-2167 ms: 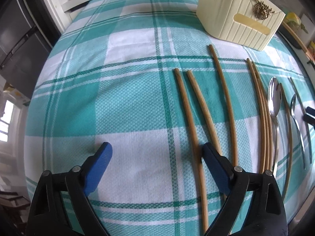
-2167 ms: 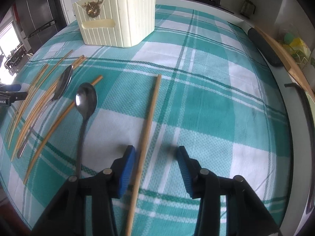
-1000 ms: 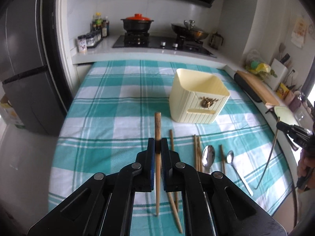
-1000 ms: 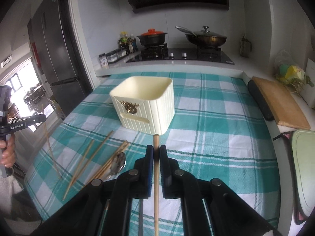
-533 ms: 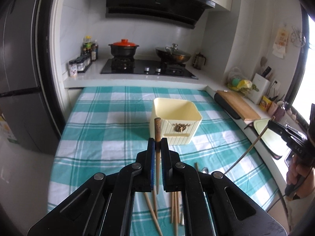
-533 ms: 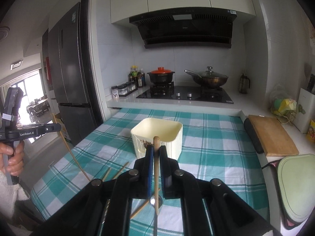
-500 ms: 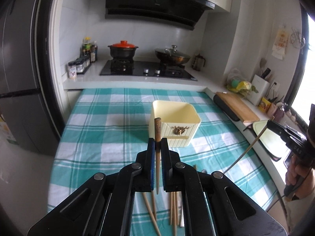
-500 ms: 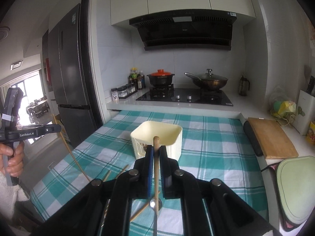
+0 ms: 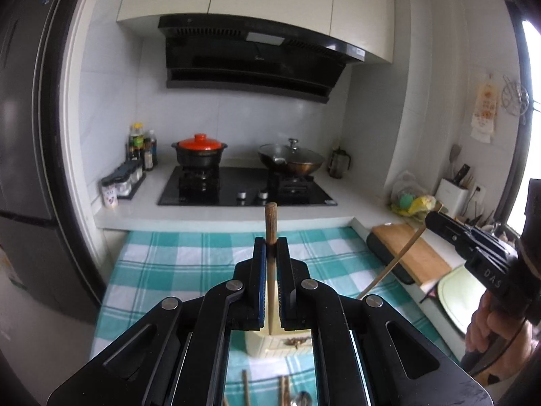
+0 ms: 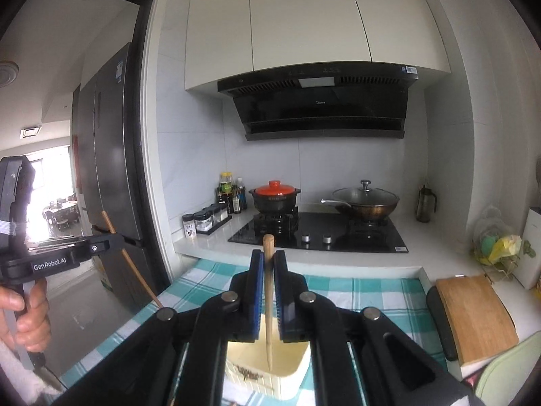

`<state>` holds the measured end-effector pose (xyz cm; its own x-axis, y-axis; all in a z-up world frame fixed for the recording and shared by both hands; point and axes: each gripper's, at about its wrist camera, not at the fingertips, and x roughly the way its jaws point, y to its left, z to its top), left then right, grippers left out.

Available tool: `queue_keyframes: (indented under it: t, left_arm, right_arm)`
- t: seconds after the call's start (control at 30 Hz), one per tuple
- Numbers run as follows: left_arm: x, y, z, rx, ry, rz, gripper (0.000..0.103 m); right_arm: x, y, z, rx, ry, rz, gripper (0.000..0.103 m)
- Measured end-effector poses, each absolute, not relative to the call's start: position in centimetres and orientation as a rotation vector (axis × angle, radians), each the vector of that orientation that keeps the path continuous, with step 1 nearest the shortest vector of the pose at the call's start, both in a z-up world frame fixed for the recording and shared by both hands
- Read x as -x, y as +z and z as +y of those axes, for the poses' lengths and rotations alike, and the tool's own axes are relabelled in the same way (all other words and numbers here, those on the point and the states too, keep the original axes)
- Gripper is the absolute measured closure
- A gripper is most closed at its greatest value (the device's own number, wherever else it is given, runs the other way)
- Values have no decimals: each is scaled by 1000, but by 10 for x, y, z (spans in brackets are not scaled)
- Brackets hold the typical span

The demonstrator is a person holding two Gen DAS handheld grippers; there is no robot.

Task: Organize utensils
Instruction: 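Lift the chopstick with the right tool and carry it over the cream caddy, then lower the chopstick into the caddy and open the right tool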

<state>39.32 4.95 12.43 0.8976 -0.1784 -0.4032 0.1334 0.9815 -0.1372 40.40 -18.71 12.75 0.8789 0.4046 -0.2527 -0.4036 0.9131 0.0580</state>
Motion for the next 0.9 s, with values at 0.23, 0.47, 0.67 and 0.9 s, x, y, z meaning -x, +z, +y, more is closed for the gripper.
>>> queue_keyframes:
  t: [0.23,0.47,0.67,0.9]
  left_arm:
    - [-474,75,36,135,-131,558,99]
    - [-526,10,27,151,-130,747,99]
    - [-531,-8,18,118,-115,794,82]
    - [-471,22,31,48,-135,686,27]
  right_arm:
    - [-482,79,-158,21,427,462,97]
    - [-534,15,-157,4,410,695,97]
    - [-549,-2,-154,-3,406,743,92]
    - [-502,25,-173,-37,419,647,56]
